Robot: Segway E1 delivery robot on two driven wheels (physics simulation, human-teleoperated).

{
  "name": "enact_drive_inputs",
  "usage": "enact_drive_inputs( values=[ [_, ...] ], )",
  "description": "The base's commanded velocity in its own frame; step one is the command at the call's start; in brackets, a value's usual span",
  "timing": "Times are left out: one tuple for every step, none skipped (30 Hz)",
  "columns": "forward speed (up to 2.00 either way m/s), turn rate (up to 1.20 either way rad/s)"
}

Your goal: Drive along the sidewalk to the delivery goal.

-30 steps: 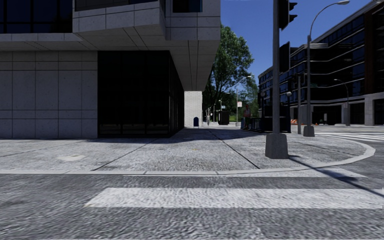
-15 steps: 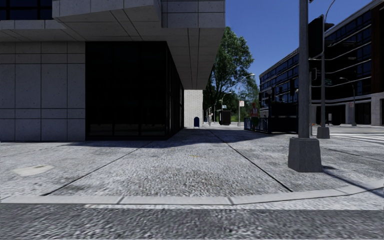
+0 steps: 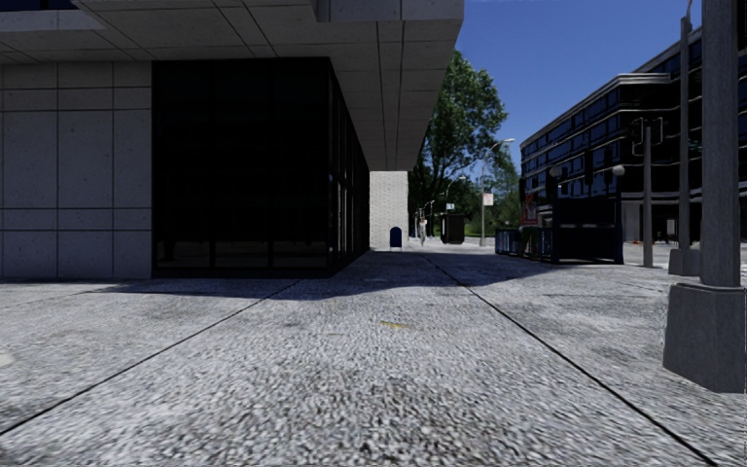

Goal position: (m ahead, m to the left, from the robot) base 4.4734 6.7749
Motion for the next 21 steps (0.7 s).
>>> enact_drive_inputs(
  values=[
    [1.86, 0.38],
    [1.86, 0.38],
    [1.84, 0.38],
    [1.80, 0.38],
    [1.78, 0.38],
    [1.78, 0.38],
    [1.77, 0.38],
    [1.76, 0.38],
    [1.74, 0.38],
    [1.74, 0.38],
    [1.69, 0.38],
    [1.66, 0.39],
    [1.66, 0.39],
    [1.63, 0.43],
    [1.59, 0.46],
    [1.58, 0.47],
    [1.58, 0.47],
    [1.57, 0.47],
    [1.57, 0.47],
    [1.56, 0.47],
    [1.56, 0.47]
  ],
)
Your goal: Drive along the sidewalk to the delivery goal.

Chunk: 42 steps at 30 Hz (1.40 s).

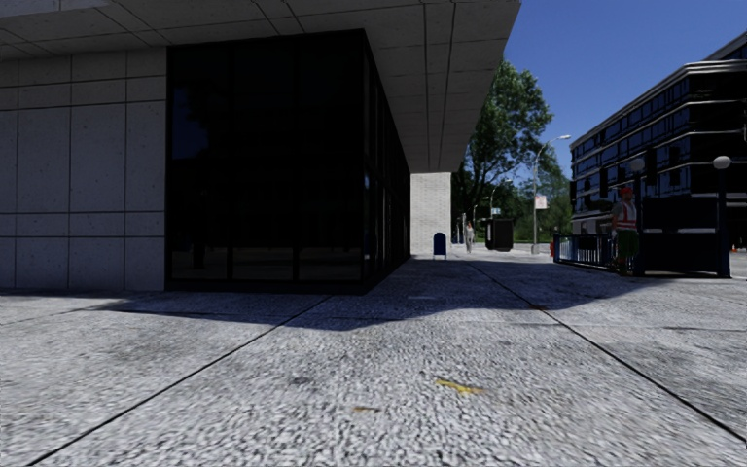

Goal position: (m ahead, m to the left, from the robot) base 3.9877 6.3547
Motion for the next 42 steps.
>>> enact_drive_inputs(
  values=[
    [1.55, 0.47],
    [1.54, 0.47],
    [1.53, 0.47],
    [1.53, 0.47],
    [1.51, 0.48],
    [1.48, 0.50],
    [1.48, 0.50],
    [1.45, 0.53],
    [1.42, 0.54],
    [1.40, 0.54],
    [1.40, 0.54],
    [1.37, 0.56],
    [1.36, 0.57],
    [1.36, 0.58],
    [1.36, 0.58],
    [1.35, 0.58],
    [1.35, 0.58],
    [1.35, 0.59],
    [1.35, 0.59],
    [1.35, 0.59],
    [1.35, 0.64],
    [1.34, 0.66],
    [1.34, 0.66],
    [1.34, 0.66],
    [1.34, 0.67],
    [1.34, 0.67],
    [1.34, 0.67],
    [1.34, 0.67],
    [1.34, 0.67],
    [1.34, 0.67],
    [1.68, 0.67],
    [2.00, 0.67],
    [2.00, 0.67],
    [2.00, 0.67],
    [2.00, 0.67],
    [2.00, 0.67],
    [2.00, 0.67],
    [2.00, 0.67],
    [2.00, 0.67],
    [2.00, 0.67],
    [2.00, 0.67],
    [2.00, 0.67]
  ],
)
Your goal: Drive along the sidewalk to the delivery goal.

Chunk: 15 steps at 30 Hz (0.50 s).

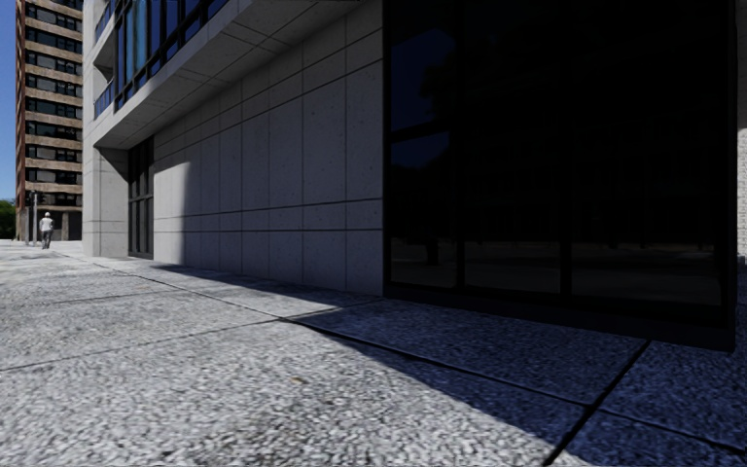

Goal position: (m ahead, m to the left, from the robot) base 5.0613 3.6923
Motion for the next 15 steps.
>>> enact_drive_inputs(
  values=[
    [2.00, 0.67],
    [2.00, 0.67],
    [2.00, 0.67],
    [1.99, 0.67],
    [1.99, 0.67],
    [1.92, 0.67],
    [1.89, 0.67],
    [1.89, 0.67],
    [1.87, 0.67],
    [1.81, 0.67],
    [1.69, 0.67],
    [1.69, 0.67],
    [1.62, 0.67],
    [1.57, 0.67],
    [1.52, 0.67]
  ],
)
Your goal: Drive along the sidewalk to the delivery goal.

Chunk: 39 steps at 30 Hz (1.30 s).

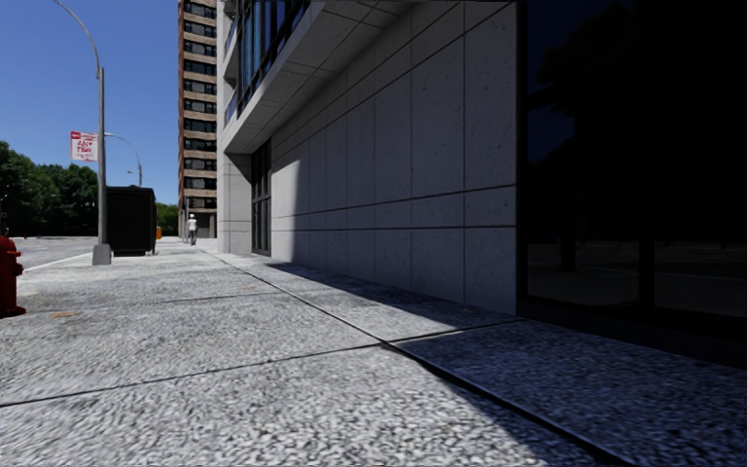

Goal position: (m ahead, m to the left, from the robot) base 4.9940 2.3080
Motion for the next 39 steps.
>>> enact_drive_inputs(
  values=[
    [1.52, 0.67],
    [1.45, 0.67],
    [1.40, 0.67],
    [1.38, 0.67],
    [1.38, 0.67],
    [1.37, 0.67],
    [1.37, 0.67],
    [1.37, 0.67],
    [1.37, 0.67],
    [1.37, 0.67],
    [1.37, 0.67],
    [1.37, 0.67],
    [1.37, 0.67],
    [1.37, 0.68],
    [1.37, 0.68],
    [1.37, 0.68],
    [1.37, 0.68],
    [2.00, 0.68],
    [2.00, 0.68],
    [2.00, 0.68],
    [2.00, 0.68],
    [2.00, 0.65],
    [2.00, 0.62],
    [2.00, 0.61],
    [2.00, 0.61],
    [2.00, 0.59],
    [2.00, 0.56],
    [2.00, 0.42],
    [2.00, 0.42],
    [2.00, 0.00],
    [2.00, 0.00],
    [2.00, 0.00],
    [2.00, 0.00],
    [2.00, 0.00],
    [2.00, 0.00],
    [2.00, 0.00],
    [2.00, 0.00],
    [2.00, 0.00],
    [2.00, 0.00]
  ],
)
